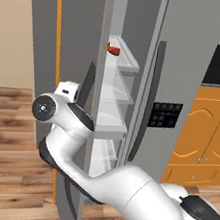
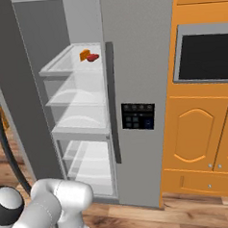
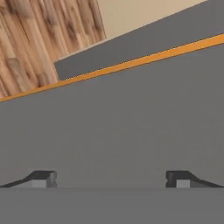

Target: Pick up the frozen steak from the freezer, place it on any shelf in the fridge, and close the fridge and freezer doors when done.

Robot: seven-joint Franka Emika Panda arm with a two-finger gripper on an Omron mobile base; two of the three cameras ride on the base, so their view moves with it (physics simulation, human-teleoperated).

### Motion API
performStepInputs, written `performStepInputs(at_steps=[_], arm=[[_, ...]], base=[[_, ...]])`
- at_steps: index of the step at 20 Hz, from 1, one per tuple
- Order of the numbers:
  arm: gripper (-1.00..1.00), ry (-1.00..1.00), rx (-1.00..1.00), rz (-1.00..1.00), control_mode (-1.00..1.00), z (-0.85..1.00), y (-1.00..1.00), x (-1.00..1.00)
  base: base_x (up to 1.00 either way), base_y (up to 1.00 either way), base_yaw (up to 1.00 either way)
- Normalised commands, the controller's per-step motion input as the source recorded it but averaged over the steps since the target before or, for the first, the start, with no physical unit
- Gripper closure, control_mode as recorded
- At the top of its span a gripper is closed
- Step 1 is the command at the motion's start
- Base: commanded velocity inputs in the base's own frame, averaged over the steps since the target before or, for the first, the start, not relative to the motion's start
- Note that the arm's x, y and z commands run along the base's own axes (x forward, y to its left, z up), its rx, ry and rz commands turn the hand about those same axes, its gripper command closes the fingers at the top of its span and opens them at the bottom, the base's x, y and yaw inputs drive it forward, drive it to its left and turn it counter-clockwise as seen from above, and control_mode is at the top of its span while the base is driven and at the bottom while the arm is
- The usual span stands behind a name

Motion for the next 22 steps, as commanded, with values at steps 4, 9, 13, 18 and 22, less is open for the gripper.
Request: performStepInputs(at_steps=[4, 9, 13, 18, 22], arm=[[-1.00, 0.00, 0.00, -0.11, -1.00, 0.00, -0.55, 0.09], [-1.00, 0.00, 0.00, -0.10, -1.00, 0.00, -0.59, 0.09], [-1.00, 0.00, 0.00, -0.11, -1.00, 0.00, -0.60, 0.09], [-1.00, 0.00, 0.00, -0.10, -1.00, 0.00, -0.59, 0.24], [-1.00, 0.00, 0.00, -0.09, -1.00, 0.00, -0.52, 0.36]], base=[[0.00, 0.00, 0.00], [0.00, 0.00, 0.00], [0.00, 0.00, 0.00], [0.00, 0.00, 0.00], [0.00, 0.00, 0.00]])
